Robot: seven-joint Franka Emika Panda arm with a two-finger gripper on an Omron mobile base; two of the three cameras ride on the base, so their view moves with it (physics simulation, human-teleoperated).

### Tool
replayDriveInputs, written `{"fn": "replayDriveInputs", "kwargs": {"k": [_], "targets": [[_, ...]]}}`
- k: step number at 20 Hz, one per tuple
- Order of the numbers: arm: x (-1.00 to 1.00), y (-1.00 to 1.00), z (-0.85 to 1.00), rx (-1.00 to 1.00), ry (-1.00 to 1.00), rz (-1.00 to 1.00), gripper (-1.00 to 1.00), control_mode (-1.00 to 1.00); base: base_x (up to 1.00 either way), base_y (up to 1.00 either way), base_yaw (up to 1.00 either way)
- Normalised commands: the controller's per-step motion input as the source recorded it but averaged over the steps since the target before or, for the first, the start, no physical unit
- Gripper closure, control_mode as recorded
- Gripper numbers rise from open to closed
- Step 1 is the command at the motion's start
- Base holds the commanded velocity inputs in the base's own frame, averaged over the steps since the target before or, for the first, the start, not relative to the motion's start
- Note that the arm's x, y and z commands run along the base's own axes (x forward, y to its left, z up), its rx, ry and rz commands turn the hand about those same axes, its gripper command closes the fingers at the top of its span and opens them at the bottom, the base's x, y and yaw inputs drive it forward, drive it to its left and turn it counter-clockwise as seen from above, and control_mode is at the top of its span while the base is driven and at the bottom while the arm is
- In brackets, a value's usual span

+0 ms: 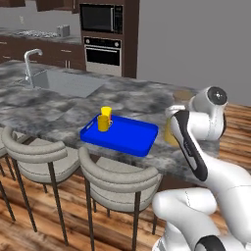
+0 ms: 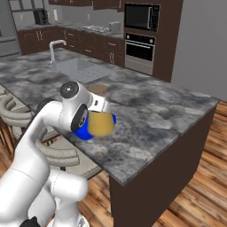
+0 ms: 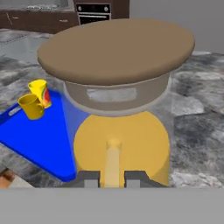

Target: There is a tray on the dining counter. Grab the cup, mug, and pitcher and place them on the tray. The pitcher may be placed next to the tray if it cannot fit the tray.

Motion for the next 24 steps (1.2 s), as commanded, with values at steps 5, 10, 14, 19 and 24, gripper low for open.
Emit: {"fn": "replayDriveInputs", "kwargs": {"k": [5,10,14,19,24], "targets": [[0.22,0.41,0.25,0.00,-0.05,0.00,1.00,-1.00,0.00,0.00,0.00],[0.36,0.44,0.19,0.00,0.00,0.00,1.00,-1.00,0.00,0.00,0.00],[0.28,0.43,0.04,0.00,0.00,0.00,1.00,-1.00,0.00,0.00,0.00],[0.50,0.42,-0.02,0.00,0.00,0.00,1.00,-1.00,0.00,0.00,0.00],[0.42,0.31,-0.14,0.01,0.00,0.00,1.00,-1.00,0.00,0.00,0.00]]}}
